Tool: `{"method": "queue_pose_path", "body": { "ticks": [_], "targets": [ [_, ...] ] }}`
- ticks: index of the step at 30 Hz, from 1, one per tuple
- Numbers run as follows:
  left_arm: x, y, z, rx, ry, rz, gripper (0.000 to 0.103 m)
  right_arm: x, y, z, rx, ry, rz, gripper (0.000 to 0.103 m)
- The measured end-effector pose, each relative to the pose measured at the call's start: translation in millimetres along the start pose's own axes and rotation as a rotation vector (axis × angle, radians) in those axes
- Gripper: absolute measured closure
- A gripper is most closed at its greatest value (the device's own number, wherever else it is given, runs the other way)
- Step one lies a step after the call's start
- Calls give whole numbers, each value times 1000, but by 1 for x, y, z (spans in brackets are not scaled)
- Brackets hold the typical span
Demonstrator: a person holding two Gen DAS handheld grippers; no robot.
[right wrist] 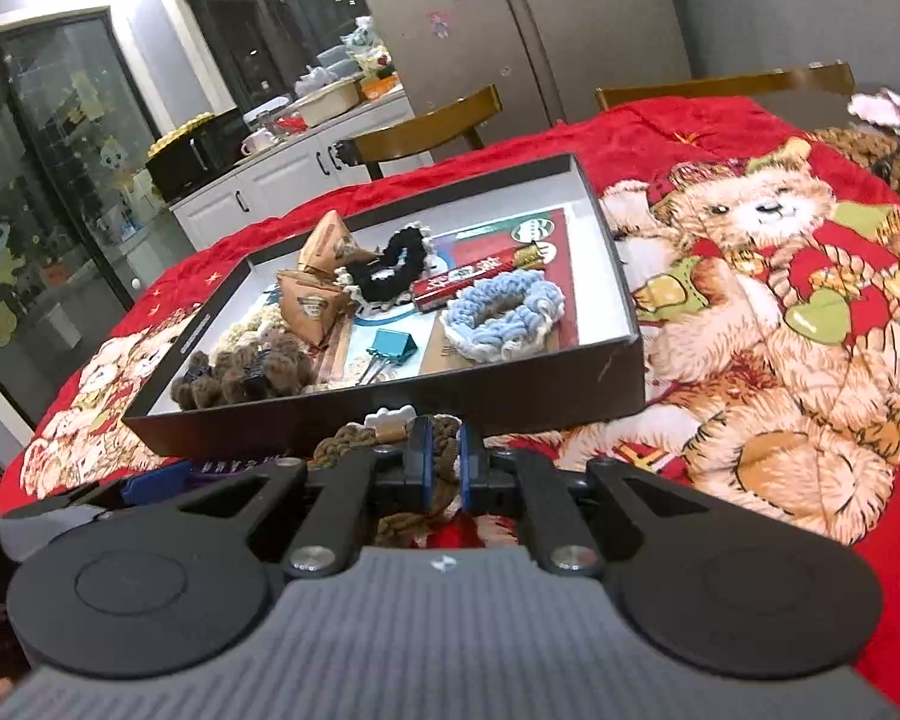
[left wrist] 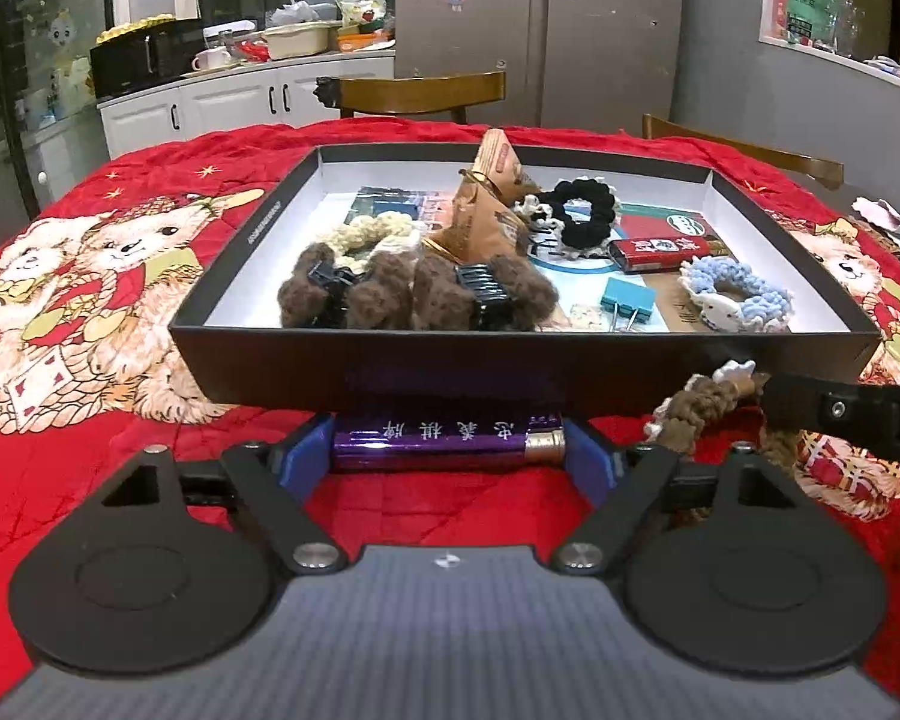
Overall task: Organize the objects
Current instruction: 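Close the left tool on the purple candy bar while the right tool grasps the braided scrunchie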
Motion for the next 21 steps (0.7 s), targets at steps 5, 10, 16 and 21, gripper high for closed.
{"method": "queue_pose_path", "body": {
  "ticks": [5,10,16,21],
  "targets": [
    [-4,1,-2,13,-16,32,19,3,-5,-1,19,10,4,92],
    [-7,0,-4,30,-27,44,19,2,-3,-1,8,-1,0,92],
    [-10,1,-5,36,-34,51,19,-2,-3,0,12,-26,17,92],
    [-12,-1,-6,51,-43,52,19,-7,1,2,-8,-67,26,92]
  ]
}}
Point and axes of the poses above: each gripper's, at about its wrist camera, not at the fingertips, and x roughly the way its jaws point, y to its left, z to its top, the point moved 1 cm from there along x, roughly the way its jaws point, and after that the axes turned 15 degrees about -x, right-handed, at the moved point
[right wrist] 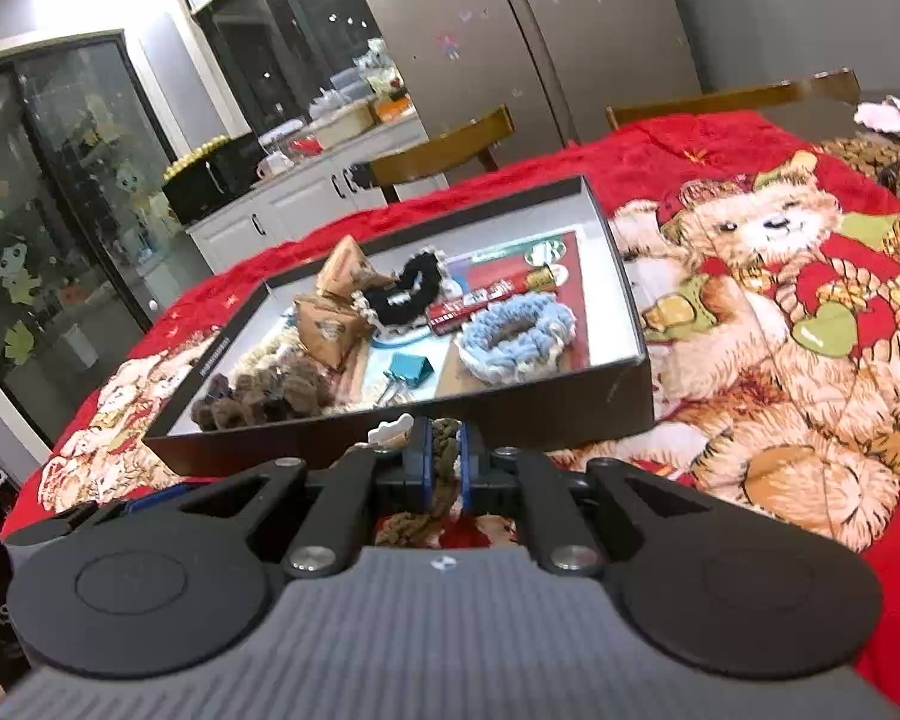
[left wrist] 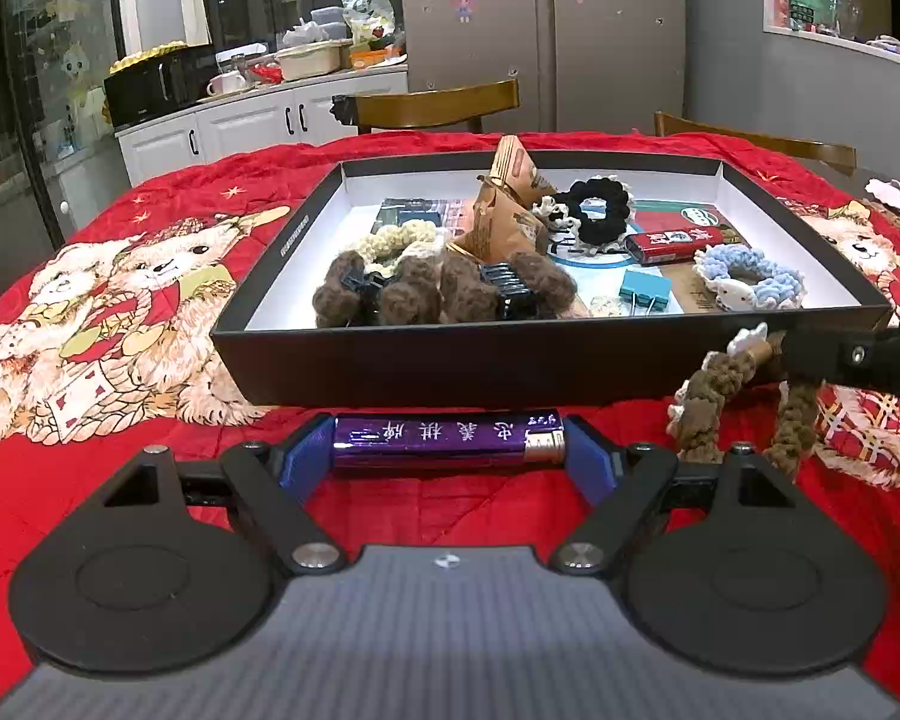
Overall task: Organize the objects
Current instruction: 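Close the left tool on the purple candy bar while the right tool grasps the braided scrunchie, then lift and carry the purple candy bar and braided scrunchie over the box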
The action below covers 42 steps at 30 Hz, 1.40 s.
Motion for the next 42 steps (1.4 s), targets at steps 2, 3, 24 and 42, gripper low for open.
{"method": "queue_pose_path", "body": {
  "ticks": [2,3,24,42],
  "targets": [
    [0,1,0,-2,-1,2,19,-2,1,1,-7,-20,4,92],
    [0,1,0,-4,-1,5,19,-3,1,1,-9,-29,5,92],
    [-29,12,-1,-40,-79,-93,19,-30,6,14,-21,-218,-31,93],
    [-47,-12,74,-118,-164,-158,19,-38,2,94,3,-241,-122,93]
  ]
}}
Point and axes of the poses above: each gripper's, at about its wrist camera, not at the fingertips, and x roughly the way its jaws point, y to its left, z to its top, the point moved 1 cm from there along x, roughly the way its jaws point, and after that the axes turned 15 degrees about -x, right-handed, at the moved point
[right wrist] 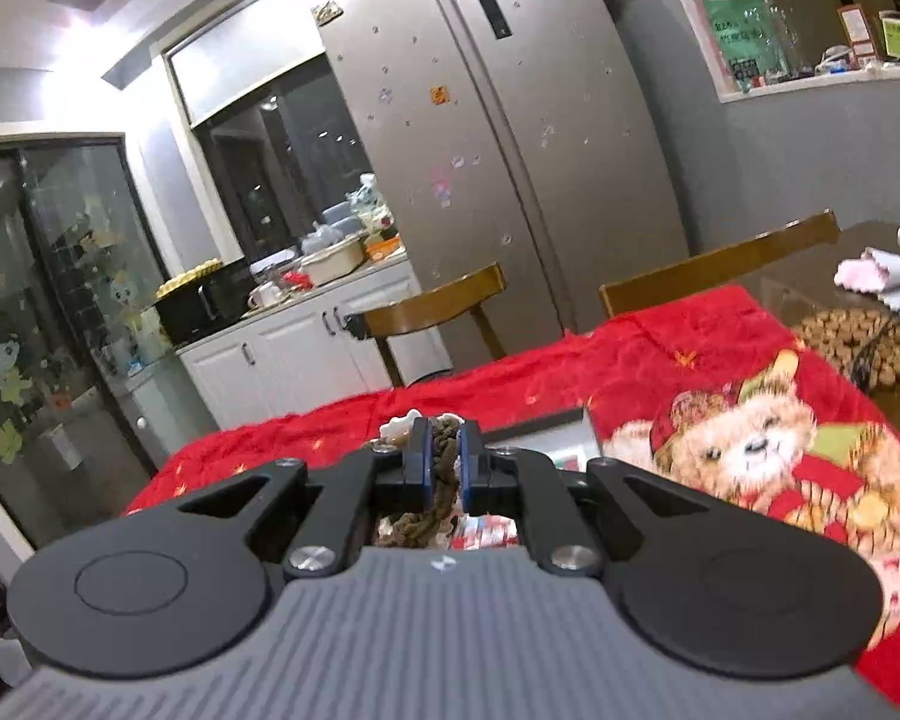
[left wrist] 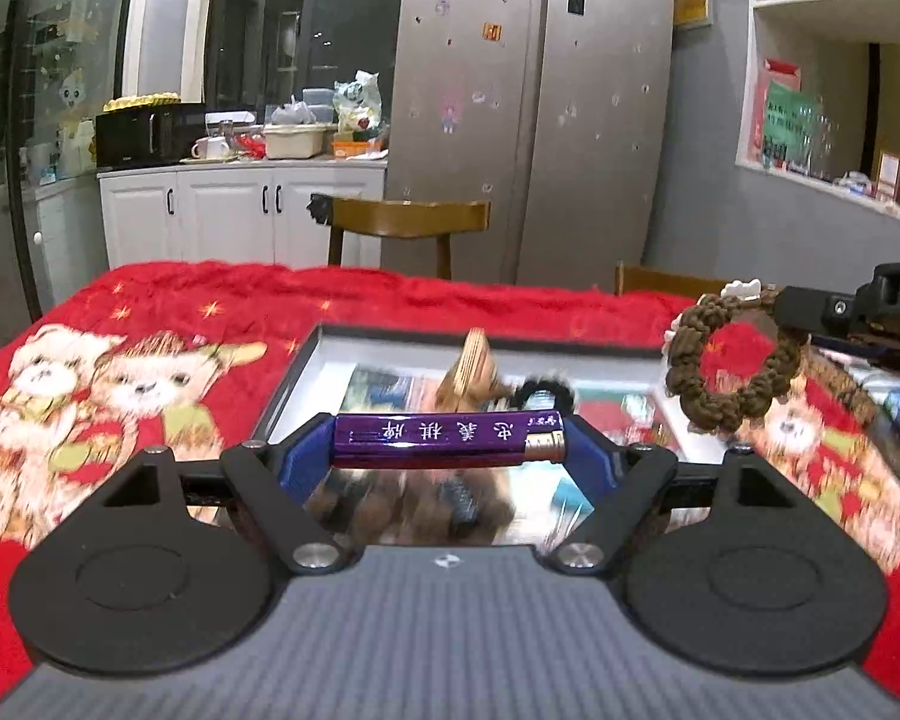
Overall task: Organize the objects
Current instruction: 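Lift and carry the purple candy bar and braided scrunchie over the box, then lower both held items into the box and open both tools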
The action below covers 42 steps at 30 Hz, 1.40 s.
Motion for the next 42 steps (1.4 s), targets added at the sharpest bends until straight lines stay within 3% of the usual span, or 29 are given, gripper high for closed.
{"method": "queue_pose_path", "body": {
  "ticks": [7,11,19,28,42],
  "targets": [
    [21,-20,30,-32,13,-51,19,40,-30,27,94,33,-14,93],
    [36,-34,36,-11,7,-66,19,56,-35,30,93,6,-35,93],
    [87,-48,31,-52,89,-86,19,85,-43,14,86,14,-66,92],
    [136,-51,6,31,164,-65,19,126,-56,-9,57,91,-71,92],
    [155,-45,-13,51,231,-53,19,150,-61,-28,41,231,-93,90]
  ]
}}
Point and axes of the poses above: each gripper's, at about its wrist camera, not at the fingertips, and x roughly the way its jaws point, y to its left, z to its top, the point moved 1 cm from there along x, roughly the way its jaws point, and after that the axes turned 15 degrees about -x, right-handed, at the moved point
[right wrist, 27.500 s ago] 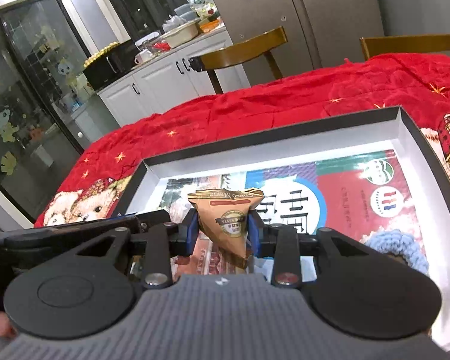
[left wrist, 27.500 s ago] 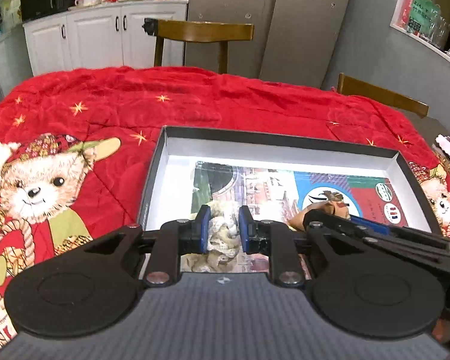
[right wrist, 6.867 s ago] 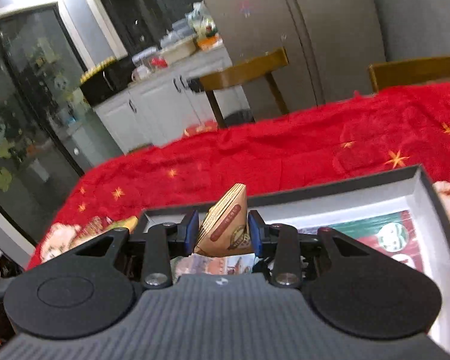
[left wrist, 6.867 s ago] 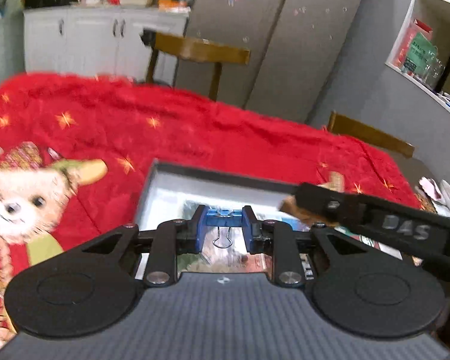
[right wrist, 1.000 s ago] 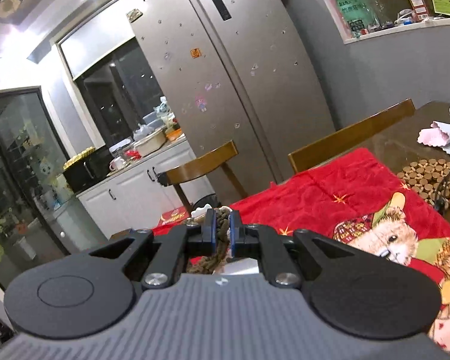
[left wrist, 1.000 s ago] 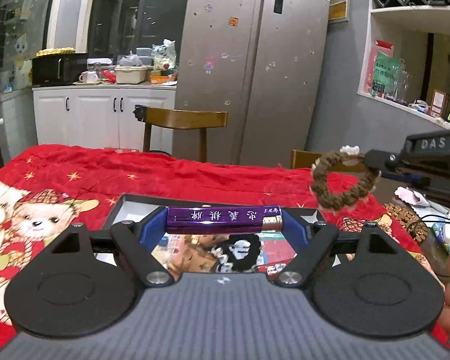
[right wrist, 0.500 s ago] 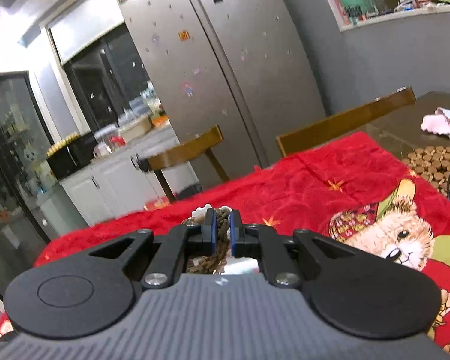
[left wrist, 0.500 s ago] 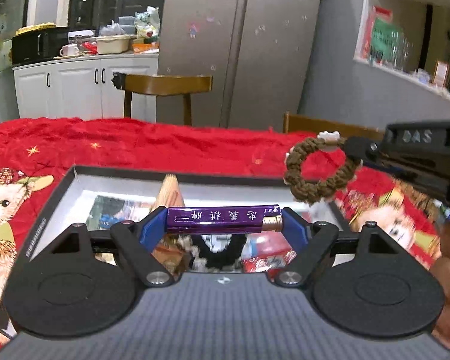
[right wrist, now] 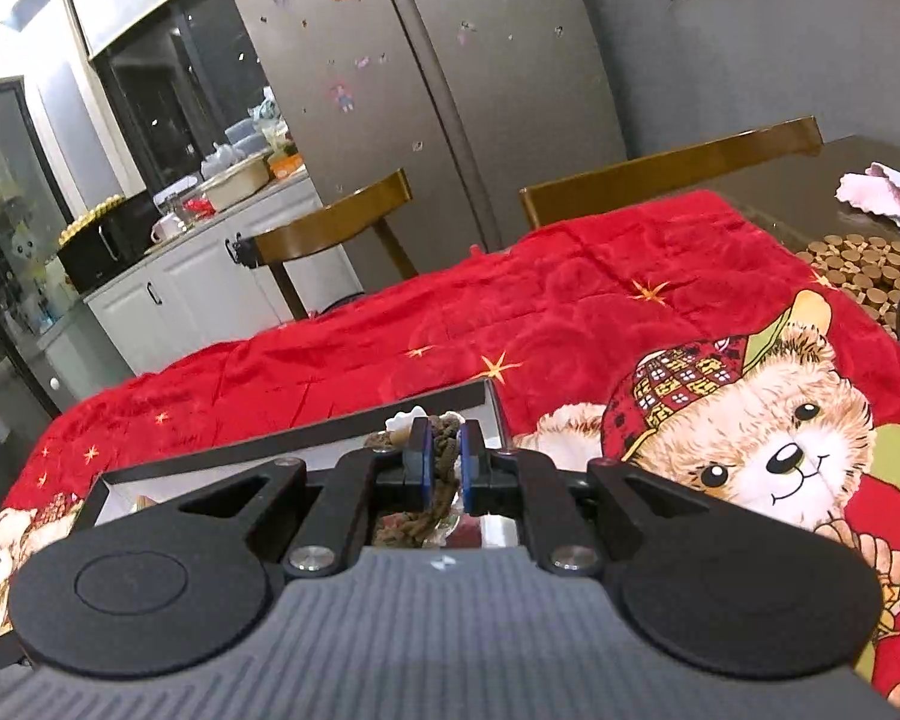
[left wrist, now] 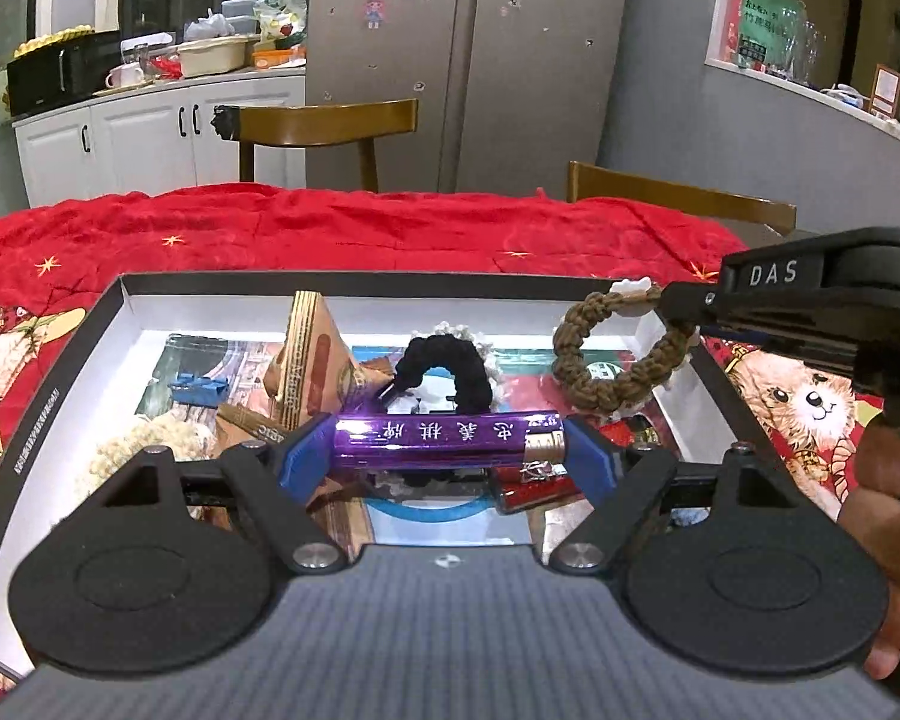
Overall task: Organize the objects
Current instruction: 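Lower both held items into the box and open both tools, then lift both open tools up away from the box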
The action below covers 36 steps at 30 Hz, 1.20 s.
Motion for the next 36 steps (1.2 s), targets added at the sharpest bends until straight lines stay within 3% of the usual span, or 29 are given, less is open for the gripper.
{"method": "queue_pose_path", "body": {
  "ticks": [6,10,14,16,18,23,28,31,36],
  "targets": [
    [-2,0,1,-4,-1,-5,19,4,0,-2,21,37,17,85],
    [-5,0,1,32,-3,-8,19,0,3,0,13,44,24,67],
    [-27,2,13,25,-47,-30,18,-32,6,17,6,-50,39,49],
    [-45,3,23,18,-96,-48,18,-57,10,28,-5,-118,41,29],
    [-67,3,33,3,-155,-56,18,-86,17,39,-21,-185,44,15],
    [-138,-3,49,47,-306,-93,15,-173,36,52,-75,-339,45,1],
    [-209,-1,37,81,-455,-99,8,-238,50,48,-128,-440,28,0],
    [-239,9,22,95,-478,-118,5,-258,61,35,-156,-451,4,0],
    [-260,32,-27,68,-484,-162,1,-262,75,-22,-140,-417,-78,0]
  ]
}}
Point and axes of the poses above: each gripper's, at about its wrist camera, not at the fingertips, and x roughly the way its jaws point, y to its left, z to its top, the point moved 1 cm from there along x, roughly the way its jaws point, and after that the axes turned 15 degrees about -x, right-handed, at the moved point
